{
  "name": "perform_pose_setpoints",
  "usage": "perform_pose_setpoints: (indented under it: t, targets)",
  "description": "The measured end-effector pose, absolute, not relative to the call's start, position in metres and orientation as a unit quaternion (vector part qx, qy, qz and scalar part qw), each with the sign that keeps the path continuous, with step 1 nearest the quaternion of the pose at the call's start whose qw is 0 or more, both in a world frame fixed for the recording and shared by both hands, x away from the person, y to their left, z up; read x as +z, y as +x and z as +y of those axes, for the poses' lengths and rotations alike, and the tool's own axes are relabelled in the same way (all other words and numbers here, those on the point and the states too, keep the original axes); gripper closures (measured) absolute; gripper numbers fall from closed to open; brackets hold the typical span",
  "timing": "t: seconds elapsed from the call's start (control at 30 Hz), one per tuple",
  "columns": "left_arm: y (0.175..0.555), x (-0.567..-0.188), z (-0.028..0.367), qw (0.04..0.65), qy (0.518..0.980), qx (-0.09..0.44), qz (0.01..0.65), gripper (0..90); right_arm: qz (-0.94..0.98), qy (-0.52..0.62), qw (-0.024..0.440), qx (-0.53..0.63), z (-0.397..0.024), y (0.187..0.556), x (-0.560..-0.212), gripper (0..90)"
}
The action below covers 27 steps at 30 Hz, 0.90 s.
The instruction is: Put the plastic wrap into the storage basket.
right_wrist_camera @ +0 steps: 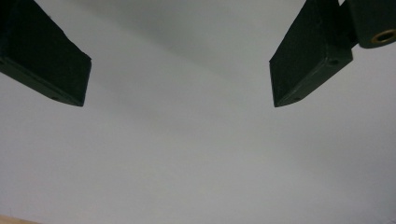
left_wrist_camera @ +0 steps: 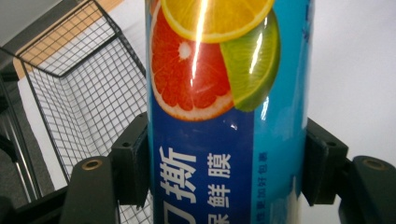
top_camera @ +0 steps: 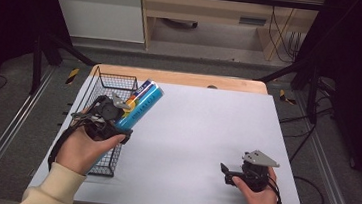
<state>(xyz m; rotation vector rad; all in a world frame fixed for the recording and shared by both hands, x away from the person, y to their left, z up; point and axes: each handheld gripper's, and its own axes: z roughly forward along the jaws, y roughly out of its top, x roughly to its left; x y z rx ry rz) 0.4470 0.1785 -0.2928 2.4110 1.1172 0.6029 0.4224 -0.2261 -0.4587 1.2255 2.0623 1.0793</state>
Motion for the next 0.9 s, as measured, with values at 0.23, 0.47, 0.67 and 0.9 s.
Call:
perform_pose_setpoints:
  t: [0.23, 0.47, 0.67, 0.9]
  targets:
    - [0.444, -0.301, 0.194, 0.207, 0.859, 0.218, 0.415, 32.1, 0.759, 0.449, 0.253, 0.398, -0.226, 0.422, -0.459, 6.3]
    - [0.438, -0.304, 0.203, 0.203, 0.857, 0.212, 0.424, 32.1, 0.758, 0.45, 0.252, 0.398, -0.226, 0.422, -0.458, 6.7]
    - [0.432, -0.309, 0.214, 0.204, 0.852, 0.206, 0.435, 32.1, 0.76, 0.449, 0.252, 0.398, -0.226, 0.422, -0.458, 6.8]
    - [0.429, -0.311, 0.223, 0.204, 0.85, 0.204, 0.441, 32.1, 0.759, 0.449, 0.252, 0.398, -0.226, 0.422, -0.458, 6.8]
